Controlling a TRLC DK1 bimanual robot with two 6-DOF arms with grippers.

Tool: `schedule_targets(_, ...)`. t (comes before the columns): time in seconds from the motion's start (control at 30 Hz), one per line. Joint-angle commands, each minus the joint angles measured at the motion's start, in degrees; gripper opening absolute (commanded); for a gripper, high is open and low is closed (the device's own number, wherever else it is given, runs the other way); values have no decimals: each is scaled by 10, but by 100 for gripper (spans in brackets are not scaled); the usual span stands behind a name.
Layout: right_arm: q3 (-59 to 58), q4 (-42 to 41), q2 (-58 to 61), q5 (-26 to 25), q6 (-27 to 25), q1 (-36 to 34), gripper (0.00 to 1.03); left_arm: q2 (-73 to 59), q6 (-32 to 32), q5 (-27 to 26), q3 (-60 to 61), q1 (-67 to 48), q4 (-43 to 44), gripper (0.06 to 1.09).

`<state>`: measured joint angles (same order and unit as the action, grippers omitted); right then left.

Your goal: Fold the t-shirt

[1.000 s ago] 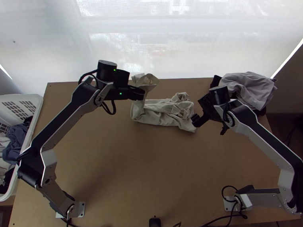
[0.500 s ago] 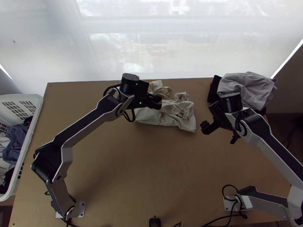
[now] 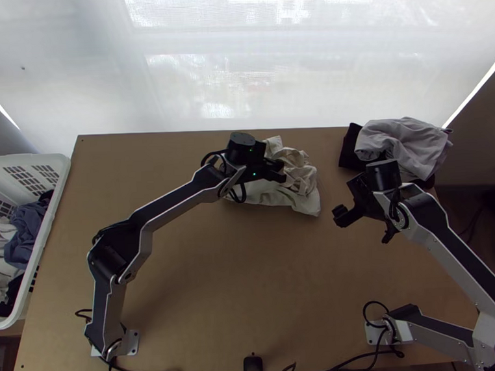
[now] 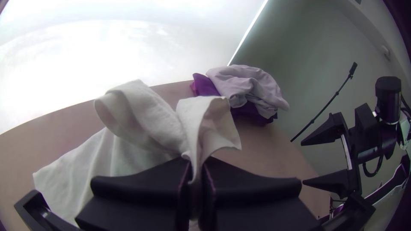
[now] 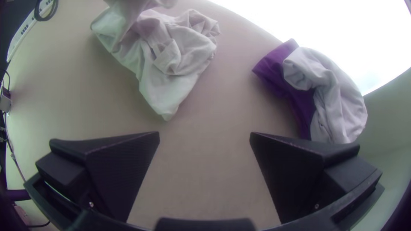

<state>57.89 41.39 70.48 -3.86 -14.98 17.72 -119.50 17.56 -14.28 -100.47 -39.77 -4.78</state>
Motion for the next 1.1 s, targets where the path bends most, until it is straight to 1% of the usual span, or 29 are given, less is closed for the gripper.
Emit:
schedule_targets(0.0,-9,8,-5,1,3,-7,98,-53,7,19,-33,-22,26,9)
schedule_targets(0.17,-9,8,-3,1,3,-7,98,-100,12,25,-64,-38,21,9)
schedule_targets(0.2,-10,8,-3,1,4,-7,98,-108,5,24,-65,-44,11,11)
schedule_targets(0.23,-10,8,-3,1,4,-7,98,-117,-2,24,-66,-48,3,23)
schedule_targets(0.27,-11,7,-3,1,4,-7,98,-125,-4,22,-66,-49,-3,46)
schedule_targets(0.3,-13,7,-2,1,4,-7,98,-133,-8,19,-73,-49,-21,75)
schedule_targets(0.33,-15,7,-2,2,4,-7,98,-136,-10,18,-83,-48,-44,95)
schedule_targets(0.37,-16,5,-2,2,4,-7,98,-133,-11,13,-90,-45,-66,105)
schedule_targets(0.43,-20,3,-2,3,4,-6,98,-109,-16,-10,-90,-35,-93,104)
schedule_targets(0.53,-21,1,-2,3,4,1,98,-47,-21,-26,-85,-6,-151,104)
schedule_targets(0.6,-16,-3,2,2,1,8,98,4,-21,-42,-62,27,-164,104)
schedule_targets(0.67,-5,-15,12,2,0,16,98,52,-24,-76,-32,65,-173,104)
schedule_targets(0.73,19,-30,34,2,-1,26,98,89,-41,-100,-2,101,-193,104)
schedule_targets(0.83,86,-51,92,3,3,53,98,125,-86,-102,70,140,-197,104)
schedule_targets(0.93,166,-68,170,2,6,95,98,131,-117,-102,134,157,-197,104)
schedule_targets(1.07,261,-90,283,2,3,143,98,124,-130,-99,176,157,-192,104)
